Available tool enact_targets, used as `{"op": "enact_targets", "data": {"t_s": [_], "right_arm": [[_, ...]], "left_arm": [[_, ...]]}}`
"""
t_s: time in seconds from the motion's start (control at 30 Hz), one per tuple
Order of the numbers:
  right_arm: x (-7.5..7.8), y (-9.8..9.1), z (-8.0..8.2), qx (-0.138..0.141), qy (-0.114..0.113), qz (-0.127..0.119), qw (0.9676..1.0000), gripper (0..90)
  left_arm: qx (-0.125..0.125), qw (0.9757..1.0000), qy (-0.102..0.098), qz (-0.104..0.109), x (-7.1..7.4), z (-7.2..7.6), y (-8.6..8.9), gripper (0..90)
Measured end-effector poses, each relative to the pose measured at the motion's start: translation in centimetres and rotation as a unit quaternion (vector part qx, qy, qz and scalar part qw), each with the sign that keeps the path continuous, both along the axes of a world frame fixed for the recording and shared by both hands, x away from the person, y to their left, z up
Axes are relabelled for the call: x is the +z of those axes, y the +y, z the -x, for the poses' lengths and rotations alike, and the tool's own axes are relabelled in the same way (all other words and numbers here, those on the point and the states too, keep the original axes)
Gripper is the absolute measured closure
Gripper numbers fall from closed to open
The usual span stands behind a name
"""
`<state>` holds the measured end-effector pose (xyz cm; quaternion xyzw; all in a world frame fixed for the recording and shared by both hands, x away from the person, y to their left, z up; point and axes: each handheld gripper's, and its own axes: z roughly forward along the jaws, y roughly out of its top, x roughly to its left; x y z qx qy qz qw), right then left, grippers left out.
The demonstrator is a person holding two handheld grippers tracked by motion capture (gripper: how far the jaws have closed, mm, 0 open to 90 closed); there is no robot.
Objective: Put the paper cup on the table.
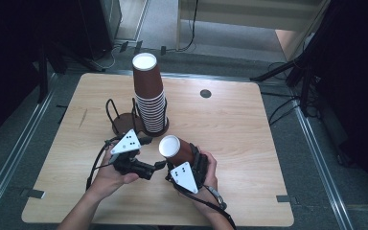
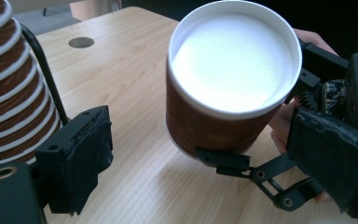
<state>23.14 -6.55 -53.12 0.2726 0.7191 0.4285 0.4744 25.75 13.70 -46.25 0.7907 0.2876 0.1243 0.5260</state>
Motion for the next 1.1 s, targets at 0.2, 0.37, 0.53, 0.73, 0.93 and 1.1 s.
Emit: {"op": "enact_targets", "data": {"t_s": [0.2, 0.37, 0.53, 0.73, 0.93, 1.1], "right_arm": [[-0.2, 0.4, 0.2, 0.007, -0.008, 0.019, 0.9998, 13.4], [-0.6, 0.8, 0.3, 0.015, -0.010, 0.034, 0.9993, 13.4], [-0.9, 1.4, 0.7, 0.030, -0.018, 0.056, 0.9978, 13.4], [-1.1, 1.8, 1.1, 0.043, -0.037, 0.084, 0.9948, 13.3], [-1.4, 2.0, 1.2, 0.048, -0.048, 0.098, 0.9929, 11.9], [-1.7, 2.0, 1.2, 0.046, -0.051, 0.098, 0.9928, 9.8]], "left_arm": [[-0.004, 0.9999, 0.005, -0.016, 0.0, 0.1, -0.4, 14.0], [-0.013, 0.9997, 0.007, -0.020, 0.0, 0.3, -0.6, 14.1], [-0.020, 0.9994, 0.010, -0.027, -0.1, 0.3, -0.9, 14.2], [-0.028, 0.9989, 0.016, -0.034, -0.2, 0.2, -1.0, 16.2], [-0.029, 0.9982, 0.020, -0.047, -0.3, 0.2, -1.1, 21.4], [-0.026, 0.9980, 0.027, -0.050, -0.3, 0.0, -1.1, 22.5]]}}
